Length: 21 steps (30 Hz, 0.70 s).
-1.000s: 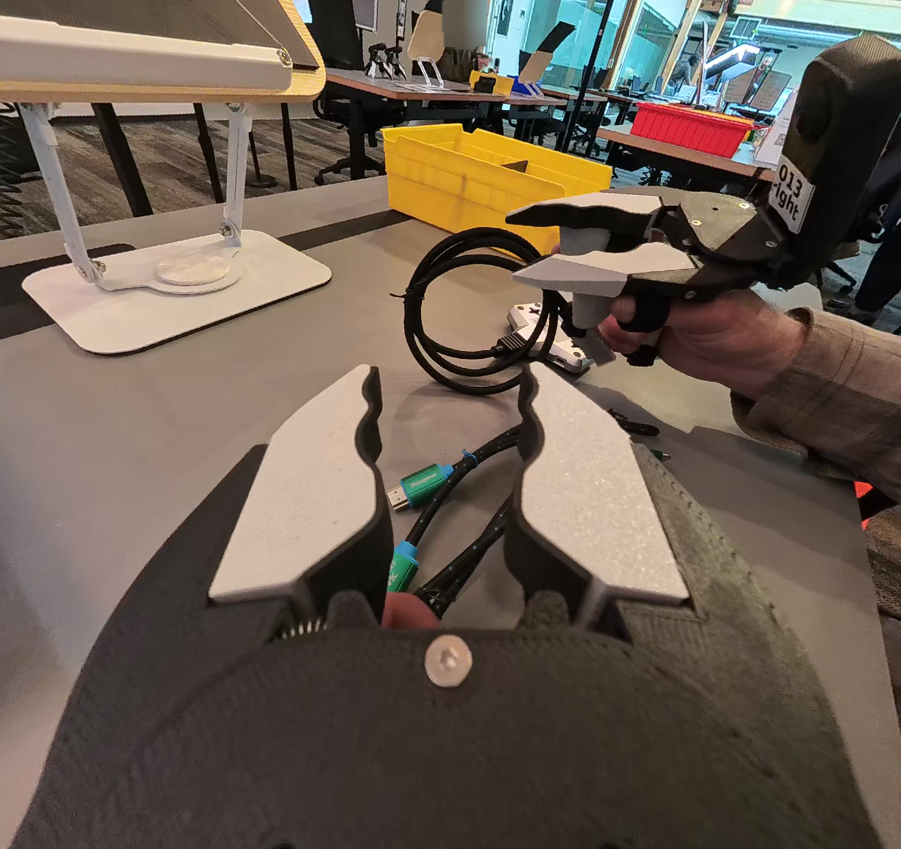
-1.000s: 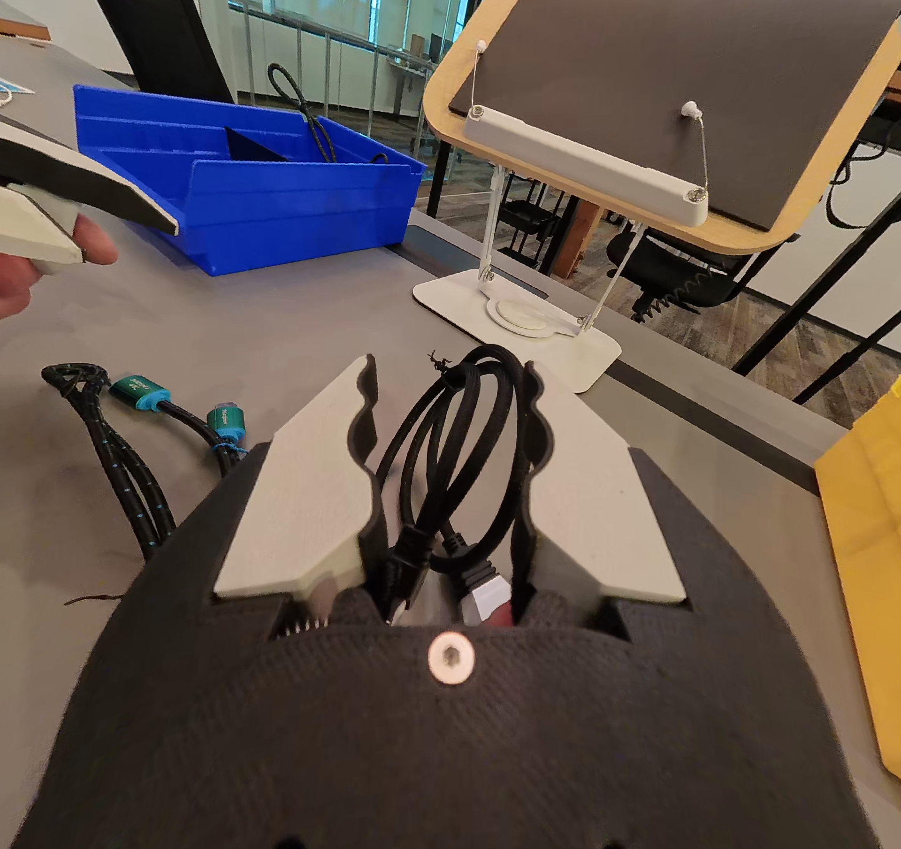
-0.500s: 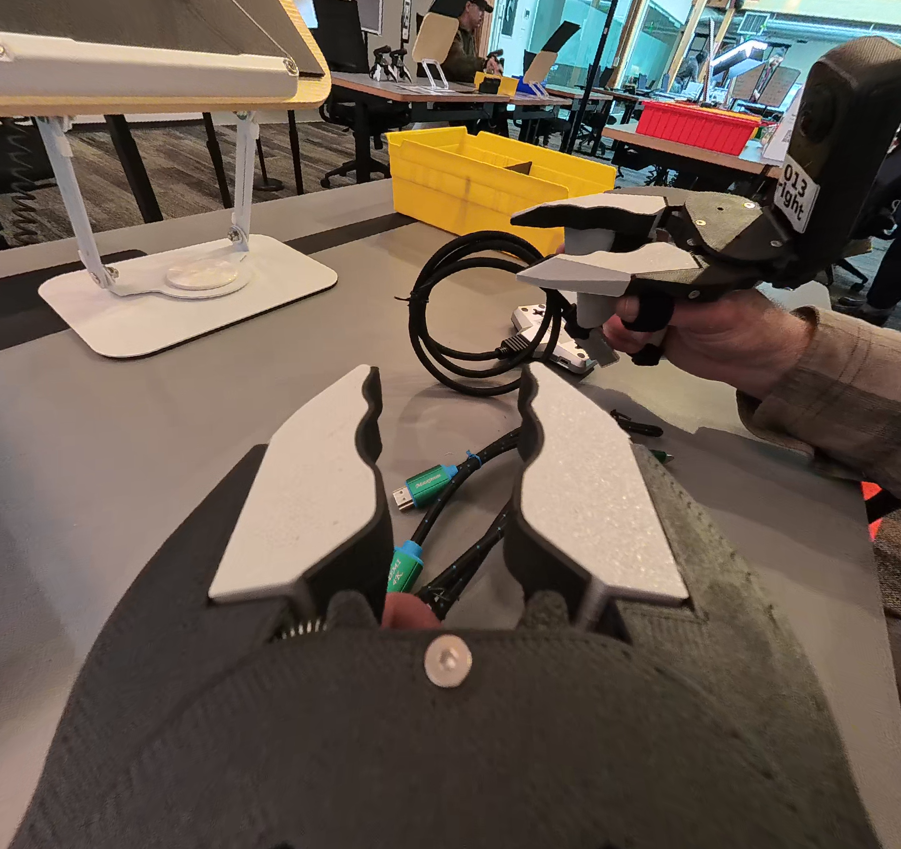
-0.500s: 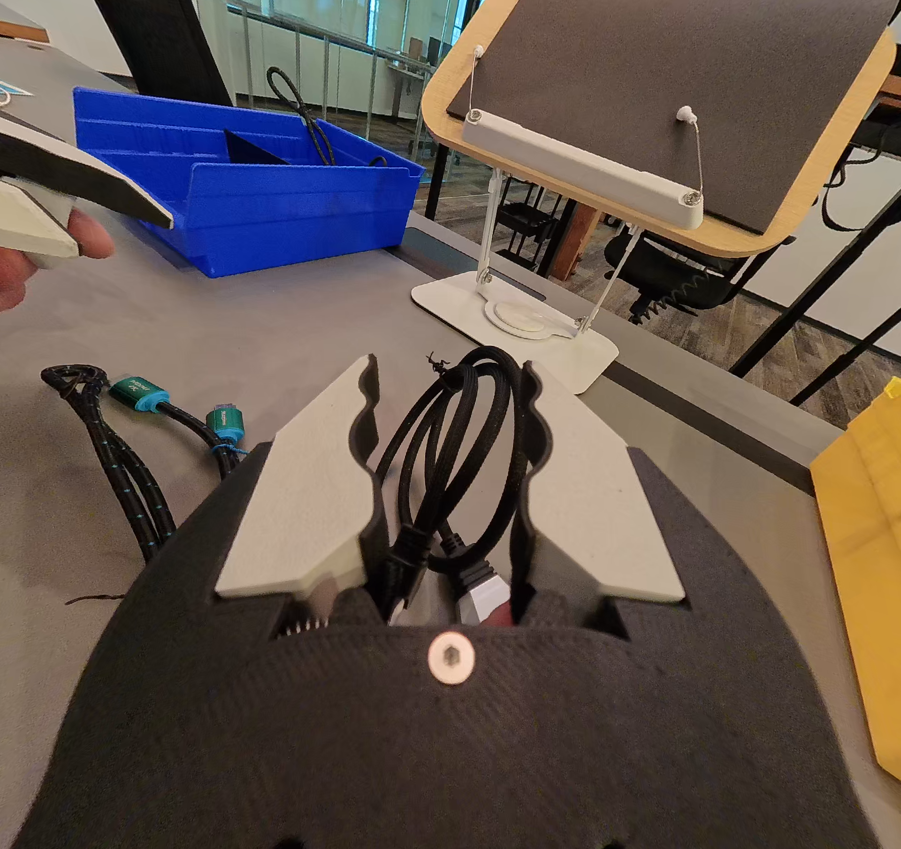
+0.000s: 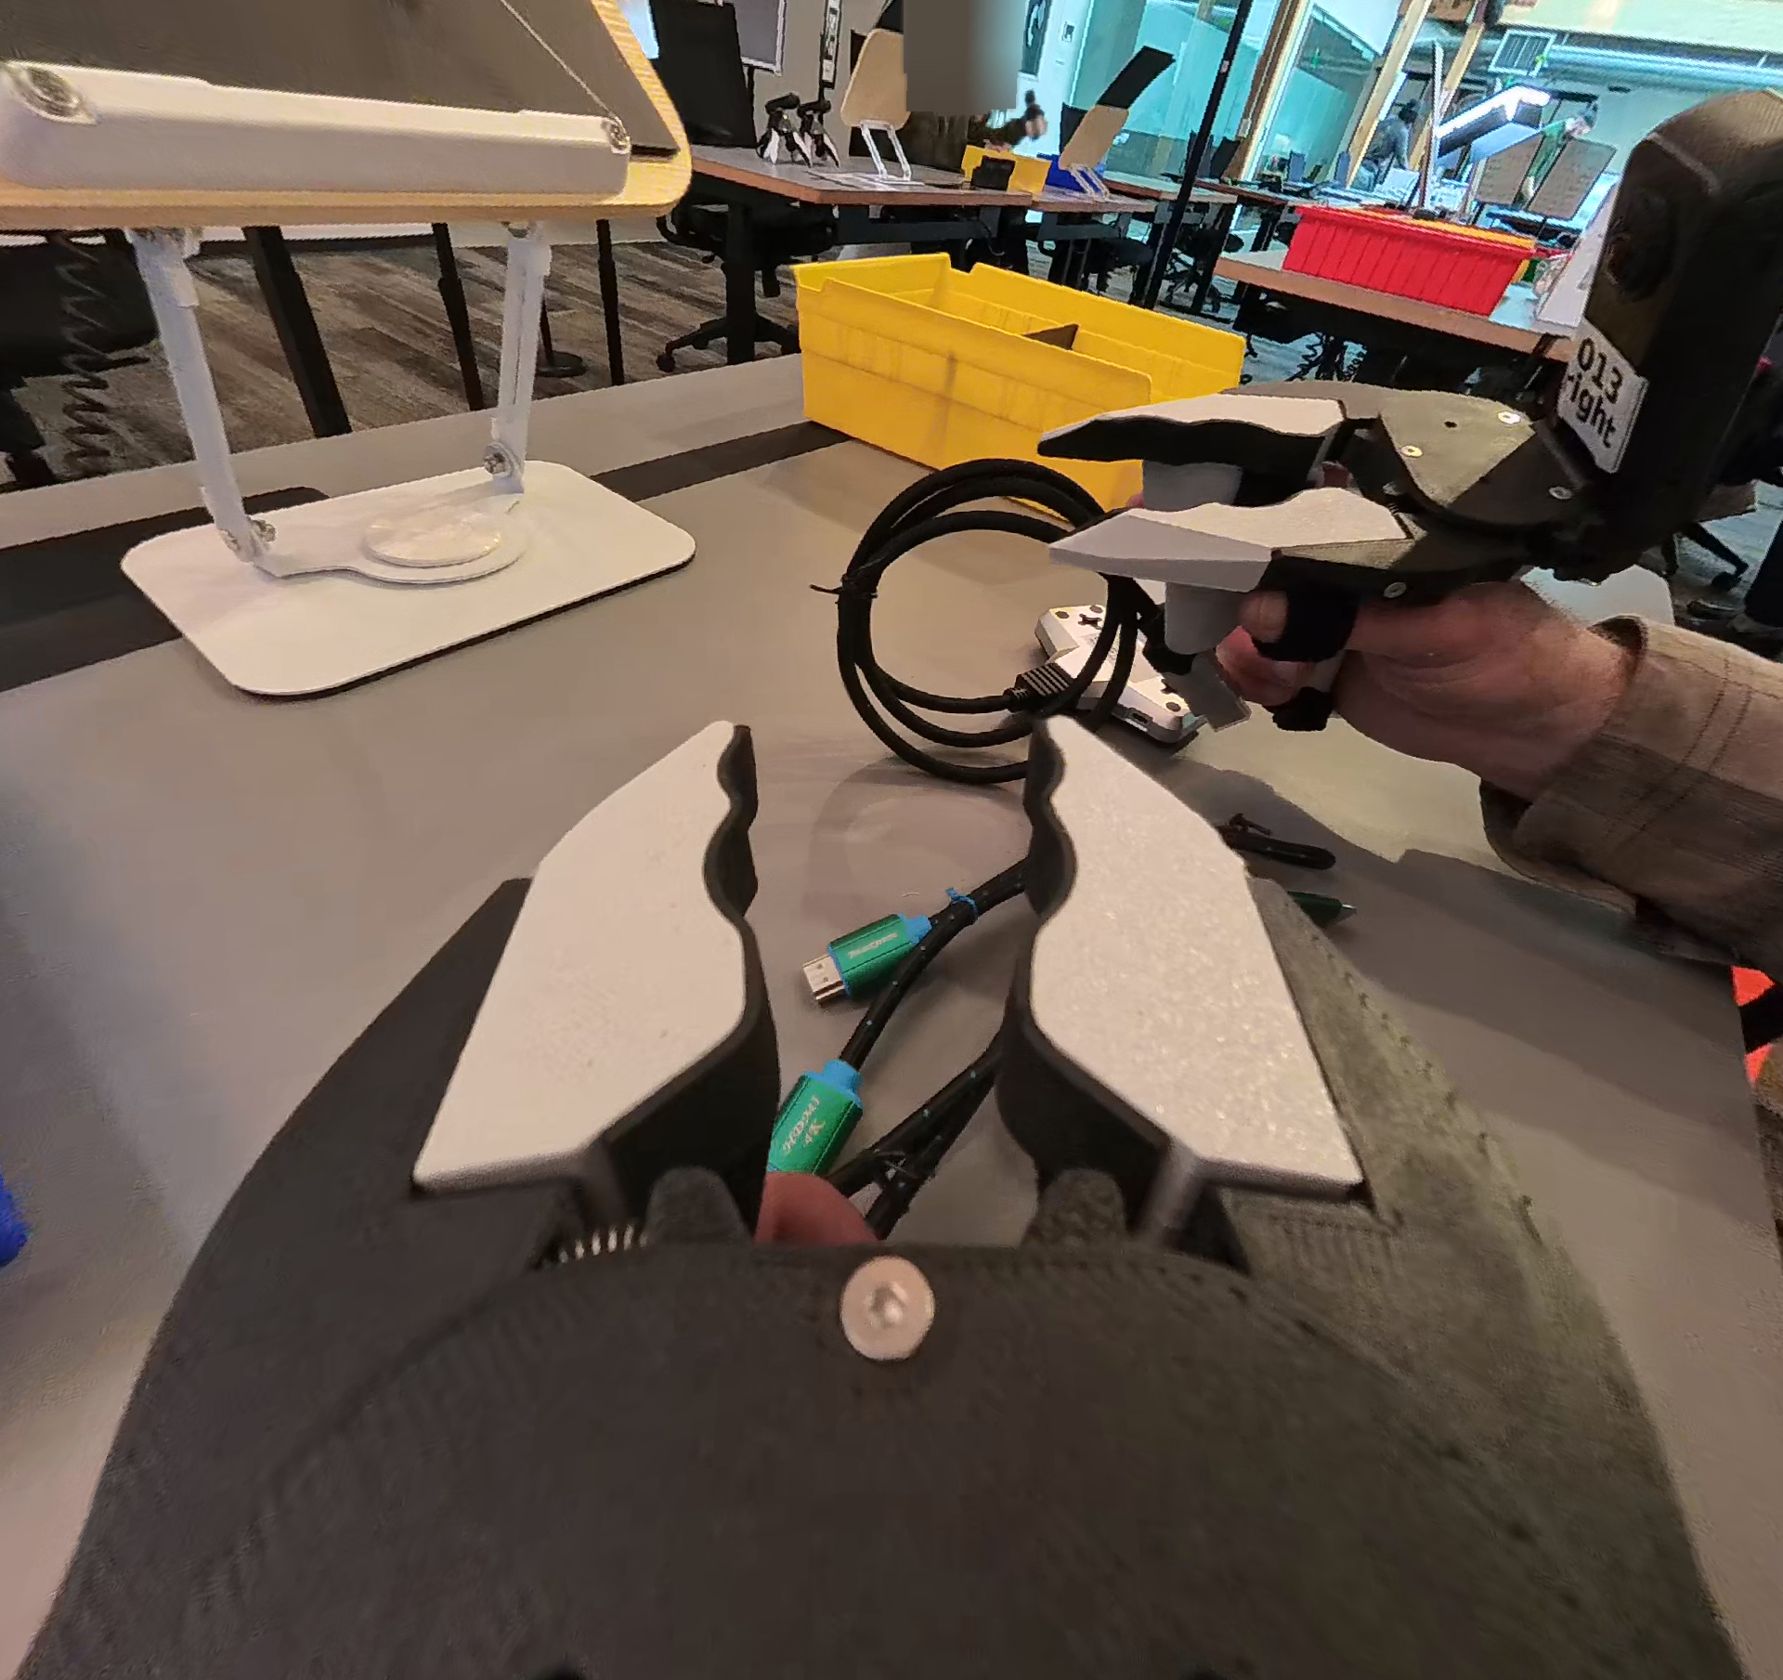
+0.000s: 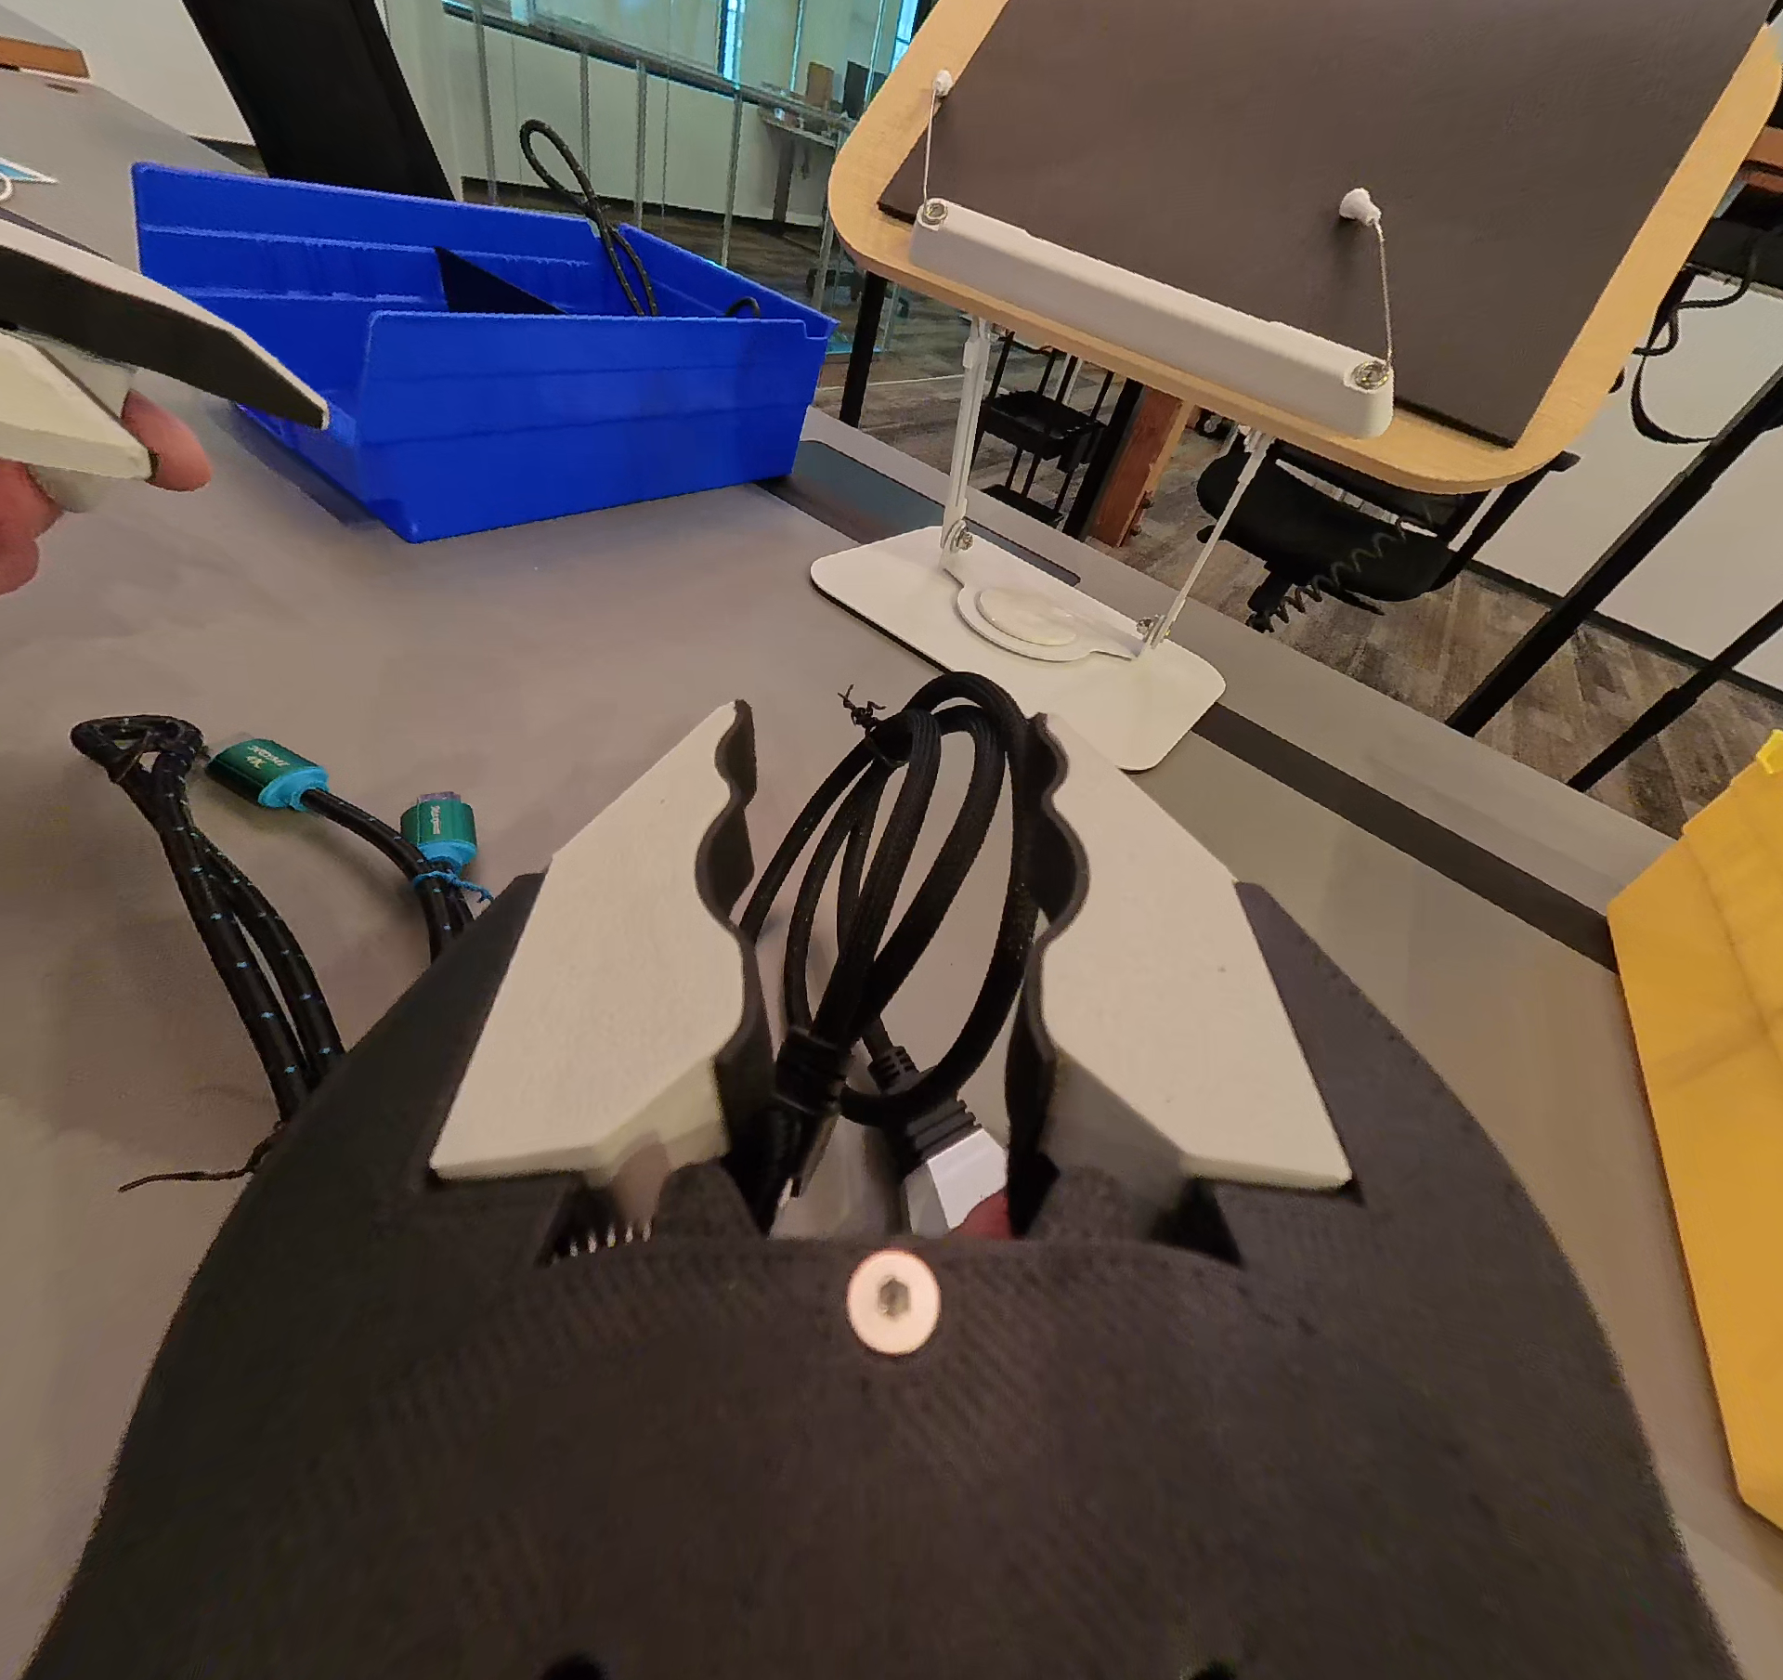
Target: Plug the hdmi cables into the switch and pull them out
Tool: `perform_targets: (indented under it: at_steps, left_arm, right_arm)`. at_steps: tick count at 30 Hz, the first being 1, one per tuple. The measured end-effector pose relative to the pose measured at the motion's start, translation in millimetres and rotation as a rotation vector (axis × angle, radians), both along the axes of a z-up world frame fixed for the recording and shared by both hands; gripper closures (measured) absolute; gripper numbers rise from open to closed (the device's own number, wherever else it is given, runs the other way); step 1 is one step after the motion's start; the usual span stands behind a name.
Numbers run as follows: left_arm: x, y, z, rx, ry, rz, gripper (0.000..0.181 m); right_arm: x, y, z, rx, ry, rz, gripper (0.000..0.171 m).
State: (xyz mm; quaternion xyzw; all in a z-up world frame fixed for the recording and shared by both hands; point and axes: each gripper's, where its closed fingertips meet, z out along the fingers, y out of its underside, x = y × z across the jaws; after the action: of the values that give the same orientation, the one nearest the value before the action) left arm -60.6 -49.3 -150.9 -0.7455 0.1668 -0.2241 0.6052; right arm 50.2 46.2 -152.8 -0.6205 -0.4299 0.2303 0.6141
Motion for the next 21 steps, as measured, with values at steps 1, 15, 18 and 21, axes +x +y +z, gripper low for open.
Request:
perform_targets:
  at_steps: [1, 15, 18, 21]
  left_arm:
    - [-0.8, 0.3, -0.3, 0.000, 0.002, 0.003, 0.128]
    - [-19.2, 7.4, -7.8, -0.027, 0.012, 0.089, 0.122]
    - [-21.0, 8.2, -10.0, -0.035, 0.013, 0.094, 0.122]
    - [-21.5, 8.7, -10.6, -0.036, 0.015, 0.094, 0.122]
  right_arm:
    - [-0.1, -0.1, -0.1, -0.001, 0.001, 0.001, 0.118]
    - [12.5, 11.8, 3.0, -0.048, 0.048, -0.049, 0.117]
    - [19.2, 17.6, 3.6, -0.072, 0.078, -0.065, 0.118]
    - [24.7, 21.3, 6.9, -0.084, 0.104, -0.076, 0.120]
